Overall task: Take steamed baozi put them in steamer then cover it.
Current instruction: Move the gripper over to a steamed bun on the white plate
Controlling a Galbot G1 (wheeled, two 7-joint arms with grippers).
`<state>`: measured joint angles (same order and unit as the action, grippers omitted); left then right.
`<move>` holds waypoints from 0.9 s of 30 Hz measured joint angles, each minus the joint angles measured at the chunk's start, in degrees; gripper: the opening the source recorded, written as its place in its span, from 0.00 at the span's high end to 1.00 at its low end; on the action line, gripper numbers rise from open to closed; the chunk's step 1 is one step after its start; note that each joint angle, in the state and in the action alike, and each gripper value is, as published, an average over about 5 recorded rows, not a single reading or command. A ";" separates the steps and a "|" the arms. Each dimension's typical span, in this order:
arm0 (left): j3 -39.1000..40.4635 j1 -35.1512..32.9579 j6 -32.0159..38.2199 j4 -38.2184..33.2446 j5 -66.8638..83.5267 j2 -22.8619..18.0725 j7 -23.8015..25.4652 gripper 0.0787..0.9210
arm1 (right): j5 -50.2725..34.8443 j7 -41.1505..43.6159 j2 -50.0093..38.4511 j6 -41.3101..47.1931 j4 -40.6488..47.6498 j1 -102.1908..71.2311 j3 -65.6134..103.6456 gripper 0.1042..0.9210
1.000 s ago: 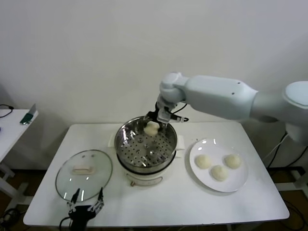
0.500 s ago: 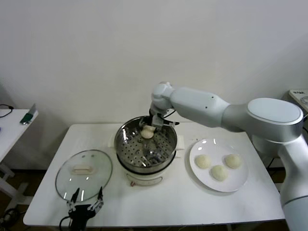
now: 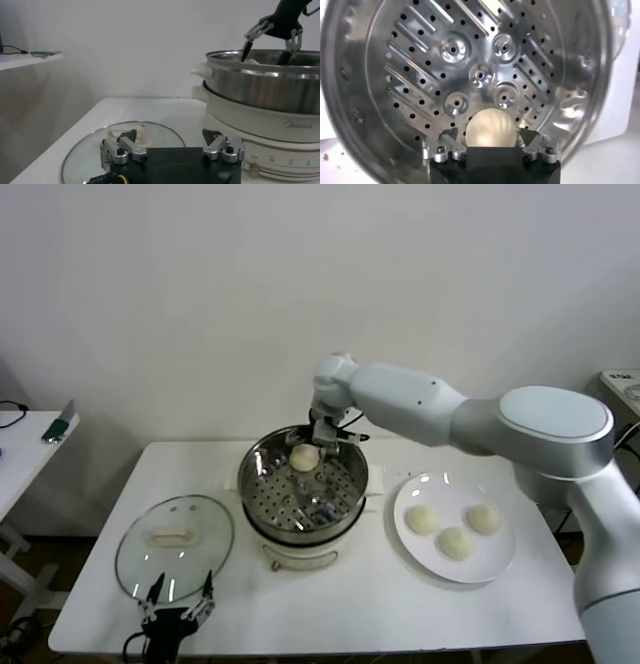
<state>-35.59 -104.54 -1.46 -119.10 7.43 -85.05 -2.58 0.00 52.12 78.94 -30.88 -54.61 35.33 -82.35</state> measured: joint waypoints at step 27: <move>0.27 0.17 0.08 -0.70 0.05 -0.08 0.10 0.12 | -33.07 -2.53 -33.16 46.47 -24.71 8.28 -16.75 0.12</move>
<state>-35.32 -104.36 -1.38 -119.80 7.48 -85.13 -2.49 -33.07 49.58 45.78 15.59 -79.32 43.61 -99.09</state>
